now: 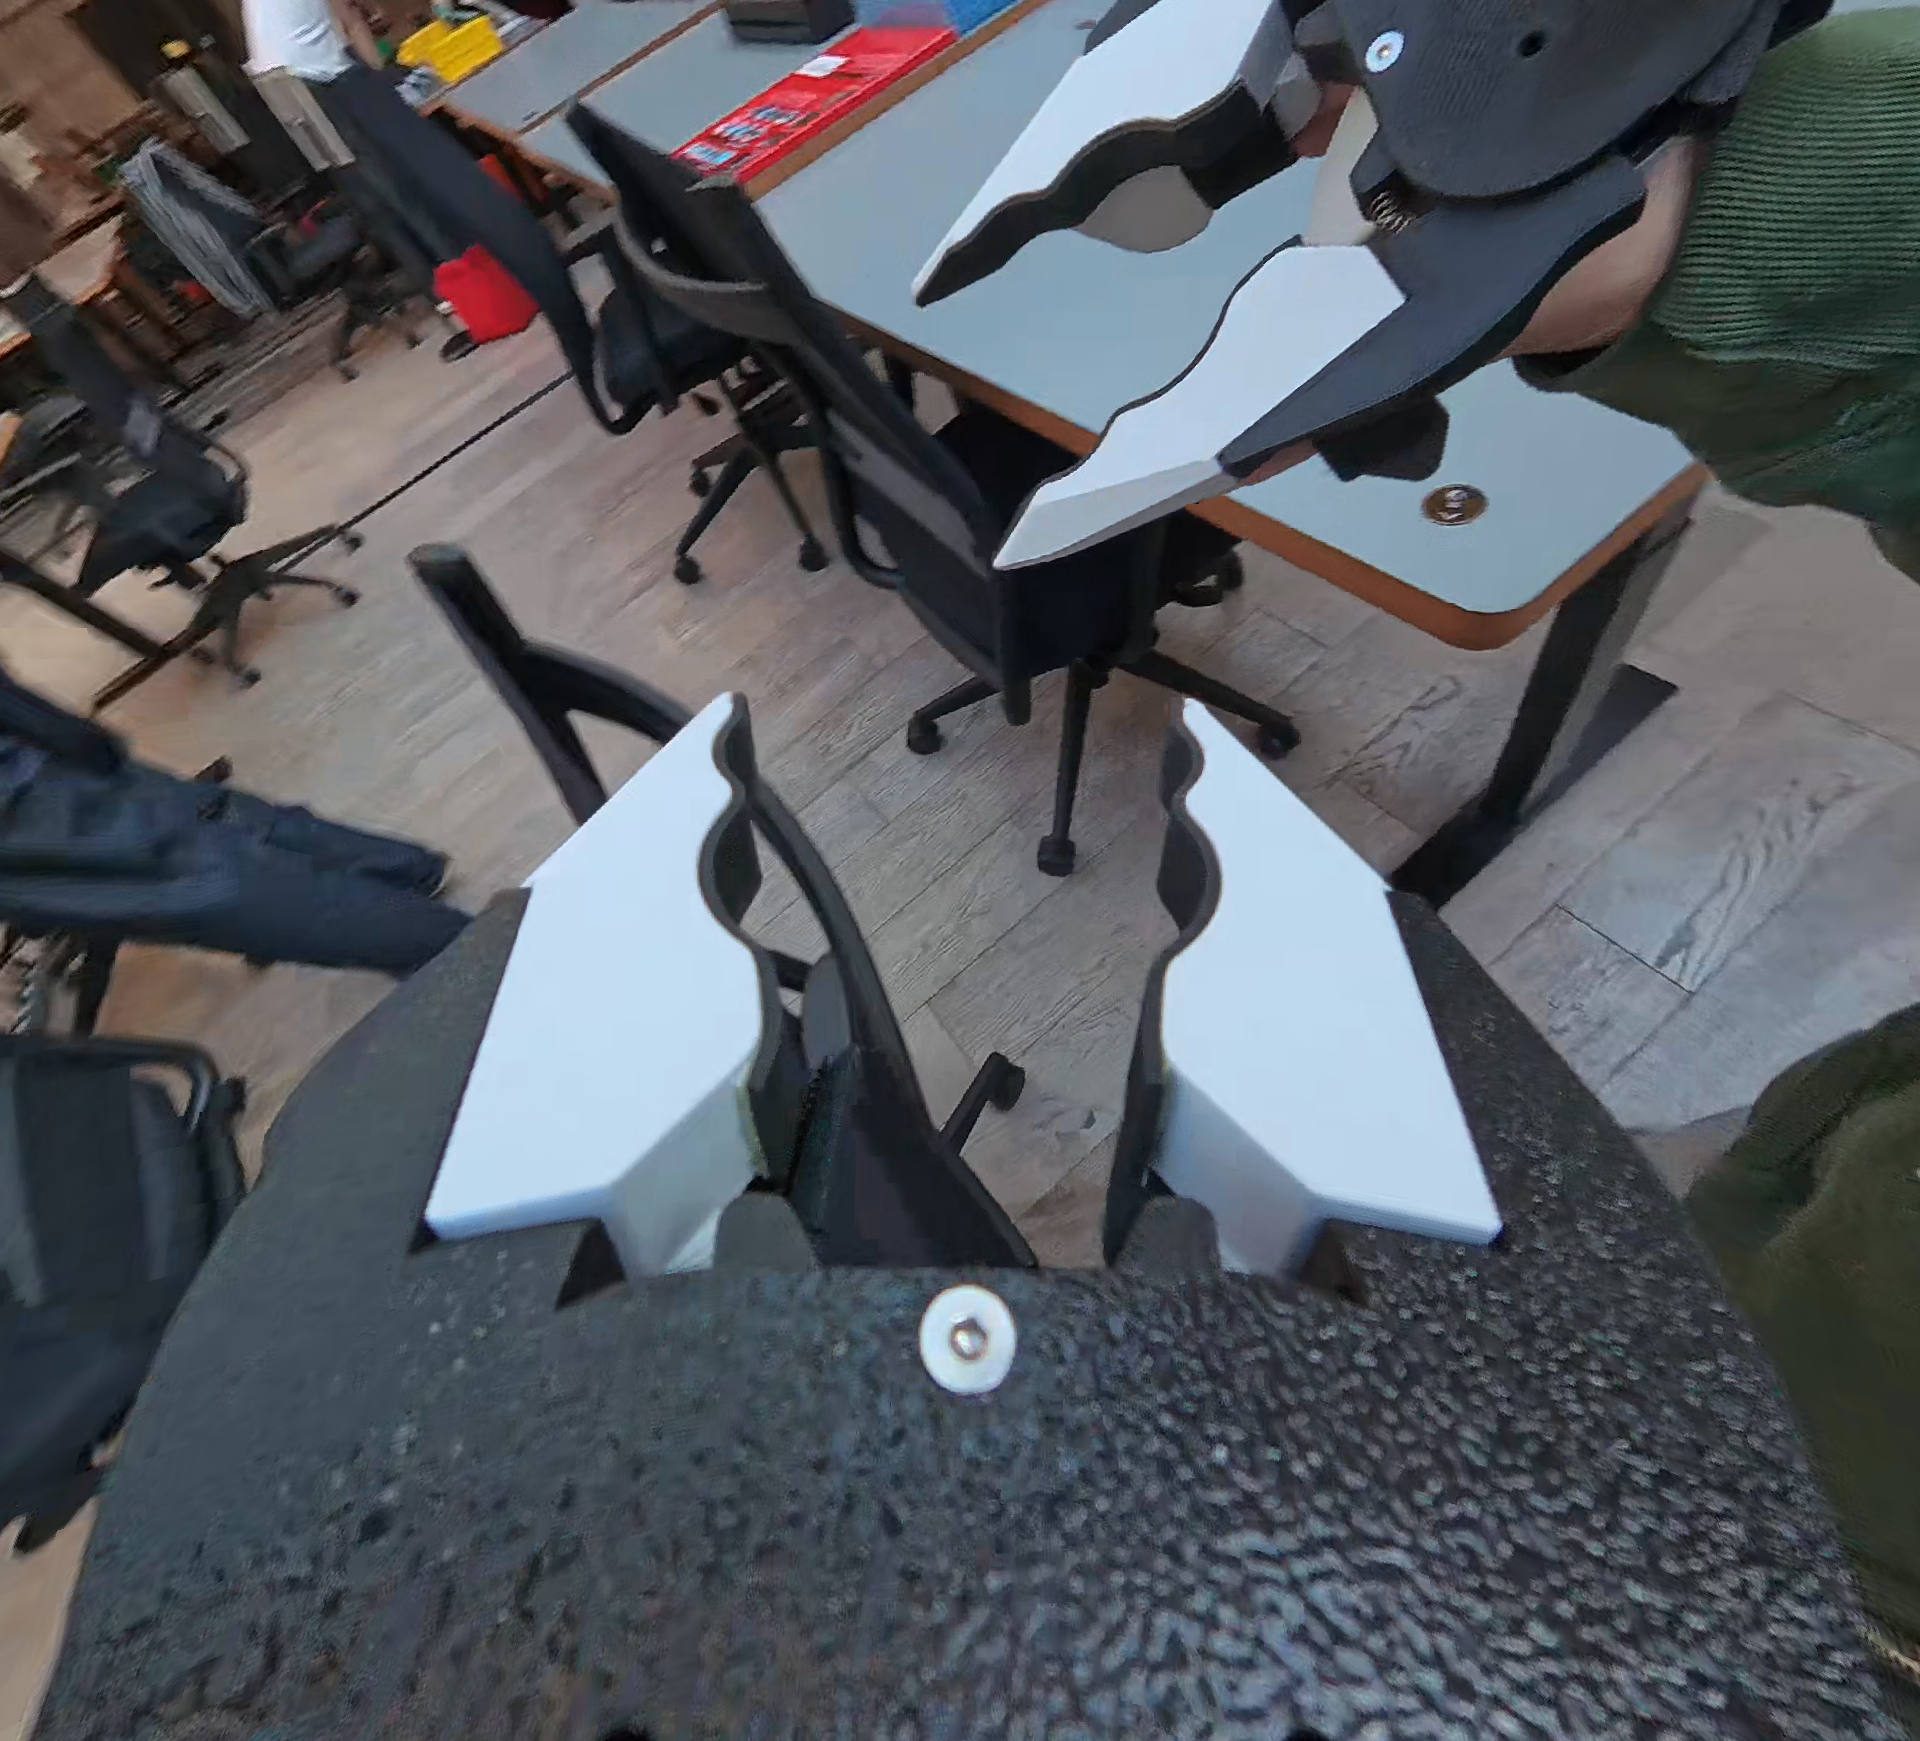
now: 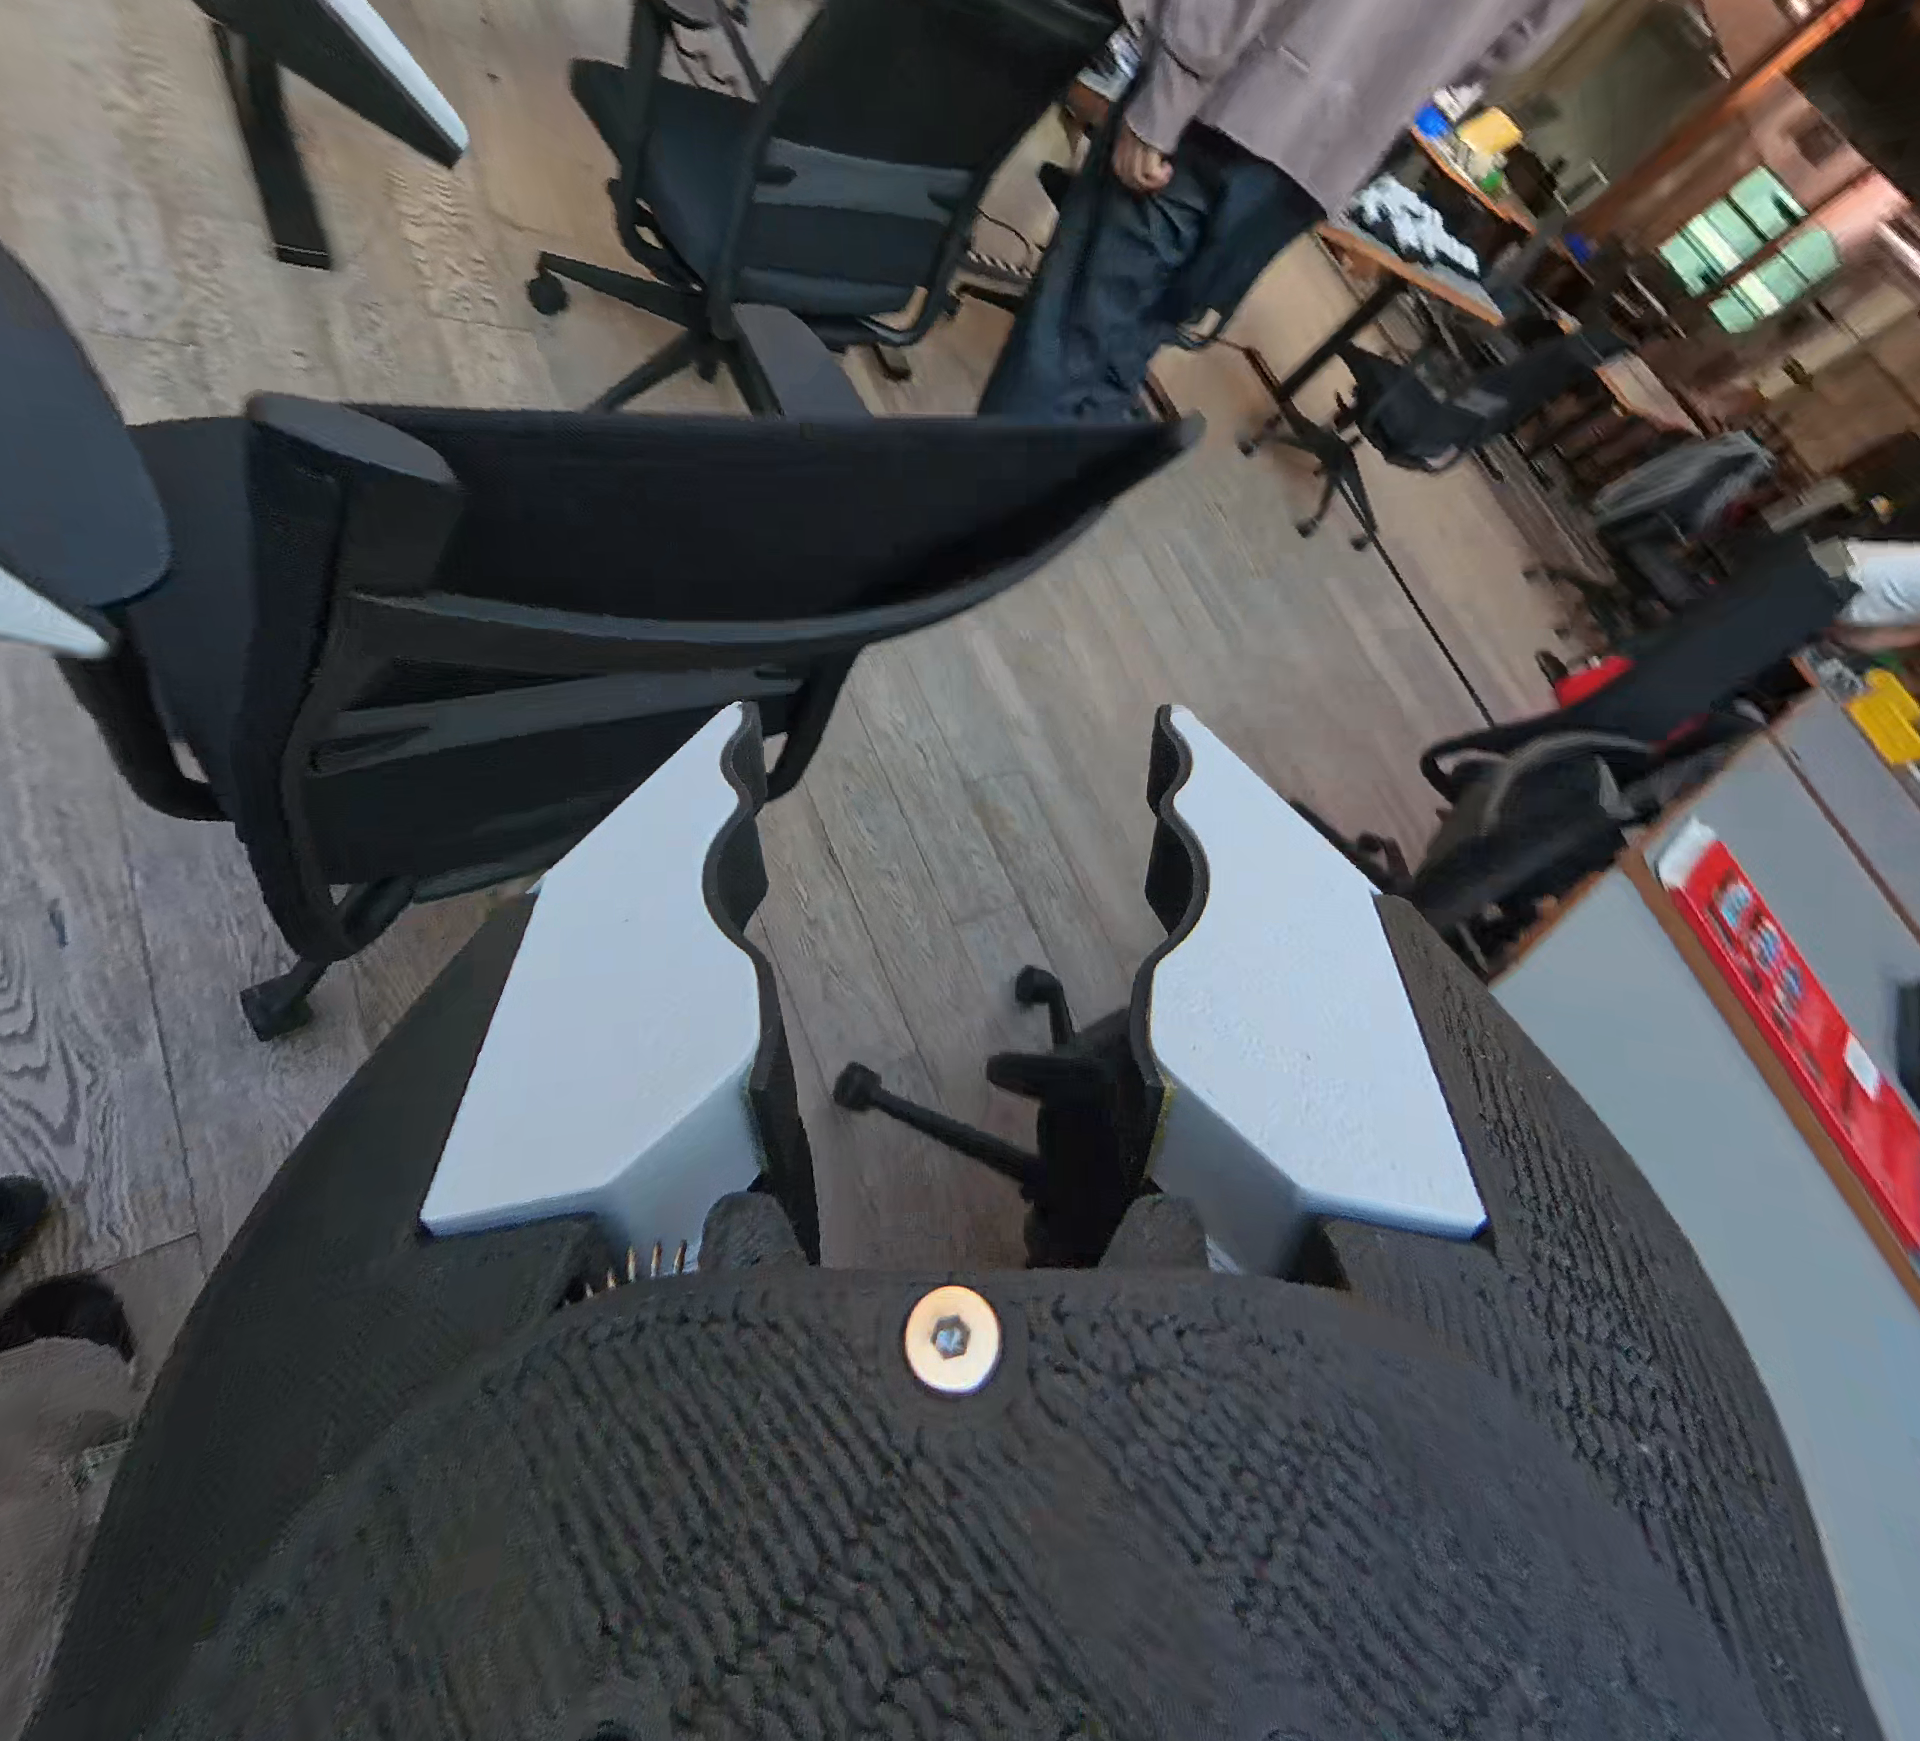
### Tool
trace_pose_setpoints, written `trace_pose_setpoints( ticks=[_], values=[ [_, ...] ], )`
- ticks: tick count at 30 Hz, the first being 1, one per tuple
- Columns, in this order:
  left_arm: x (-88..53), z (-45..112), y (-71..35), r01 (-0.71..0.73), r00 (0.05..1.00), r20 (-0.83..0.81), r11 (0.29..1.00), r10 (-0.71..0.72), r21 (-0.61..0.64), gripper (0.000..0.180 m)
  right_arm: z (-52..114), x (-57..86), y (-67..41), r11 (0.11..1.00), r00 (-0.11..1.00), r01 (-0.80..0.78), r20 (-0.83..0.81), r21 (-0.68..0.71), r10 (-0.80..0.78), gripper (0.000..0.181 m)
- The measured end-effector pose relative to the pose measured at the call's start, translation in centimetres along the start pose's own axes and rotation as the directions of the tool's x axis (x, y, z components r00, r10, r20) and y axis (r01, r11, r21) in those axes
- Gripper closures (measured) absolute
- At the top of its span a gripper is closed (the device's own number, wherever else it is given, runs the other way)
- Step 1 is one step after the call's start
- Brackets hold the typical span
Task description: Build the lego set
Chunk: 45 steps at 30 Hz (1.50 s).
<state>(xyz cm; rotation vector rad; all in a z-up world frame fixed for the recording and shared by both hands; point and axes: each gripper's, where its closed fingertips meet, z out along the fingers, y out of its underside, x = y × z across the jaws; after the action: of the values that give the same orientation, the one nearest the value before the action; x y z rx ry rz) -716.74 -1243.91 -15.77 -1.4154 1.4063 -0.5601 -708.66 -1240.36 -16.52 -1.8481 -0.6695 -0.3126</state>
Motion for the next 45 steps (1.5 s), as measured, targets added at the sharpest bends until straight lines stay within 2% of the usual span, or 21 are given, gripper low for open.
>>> trace_pose_setpoints(
  ticks=[1, 5, 8, 14, 18, 24, 27, 33, 35, 37, 40, 45],
  values=[
    [0.7, 1.2, -0.6, -0.025, 0.998, -0.057, 1.0, 0.026, 0.011, 0.102, -0.8, 0.7, 0.9, 0.999, 0.999, -0.025, -0.046, -0.033, 0.023, 0.107],
    [2.7, 6.1, -4.2, -0.05, 0.98, -0.186, 0.992, 0.072, 0.117, 0.103, -3.9, 4.3, 4.8, 0.985, 0.974, -0.108, -0.214, -0.138, 0.077, 0.108],
    [4.0, 10.4, -7.0, -0.009, 0.957, -0.282, 0.984, 0.06, 0.178, 0.1, -5.9, 7.7, 6.7, 0.972, 0.936, -0.182, -0.329, -0.149, 0.125, 0.108],
    [2.7, 19.3, -11.9, -0.065, 0.954, -0.276, 0.978, 0.119, 0.197, 0.097, -7.3, 16.1, 9.6, 0.967, 0.878, -0.215, -0.462, -0.139, 0.129, 0.109],
    [-2.0, 23.4, -13.6, -0.122, 0.968, -0.197, 0.977, 0.157, 0.176, 0.095, -6.1, 22.6, 10.6, 0.979, 0.88, -0.183, -0.459, -0.09, 0.122, 0.109],
    [-8.4, 27.8, -14.8, -0.185, 0.969, -0.152, 0.981, 0.192, 0.061, 0.093, -2.3, 30.4, 10.4, 0.994, 0.917, -0.106, -0.391, -0.034, 0.085, 0.109],
    [-11.6, 29.9, -15.0, -0.194, 0.965, -0.176, 0.981, 0.196, 0.025, 0.093, 0.3, 32.9, 11.0, 0.994, 0.927, -0.112, -0.361, -0.006, 0.102, 0.108],
    [-19.1, 37.1, -14.6, -0.193, 0.952, -0.248, 0.981, 0.181, -0.023, 0.092, 6.7, 37.0, 12.5, 0.992, 0.943, -0.119, -0.316, -0.038, 0.101, 0.107],
    [-22.0, 40.5, -14.3, -0.235, 0.934, -0.286, 0.971, 0.215, -0.036, 0.091, 9.2, 38.6, 12.7, 0.992, 0.945, -0.115, -0.314, -0.054, 0.093, 0.106],
    [-24.9, 44.1, -14.7, -0.299, 0.911, -0.305, 0.954, 0.279, -0.021, 0.09, 11.9, 40.2, 13.4, 0.989, 0.942, -0.11, -0.328, -0.1, 0.072, 0.106],
    [-28.9, 50.2, -16.3, -0.388, 0.878, -0.276, 0.919, 0.392, 0.071, 0.091, 16.1, 44.2, 13.6, 0.986, 0.914, -0.116, -0.401, -0.122, 0.058, 0.107],
    [-32.5, 58.8, -19.1, -0.339, 0.864, -0.315, 0.916, 0.394, 0.216, 0.091, 23.1, 51.9, 13.4, 0.973, 0.891, -0.17, -0.446, -0.158, 0.084, 0.106]
  ],
)
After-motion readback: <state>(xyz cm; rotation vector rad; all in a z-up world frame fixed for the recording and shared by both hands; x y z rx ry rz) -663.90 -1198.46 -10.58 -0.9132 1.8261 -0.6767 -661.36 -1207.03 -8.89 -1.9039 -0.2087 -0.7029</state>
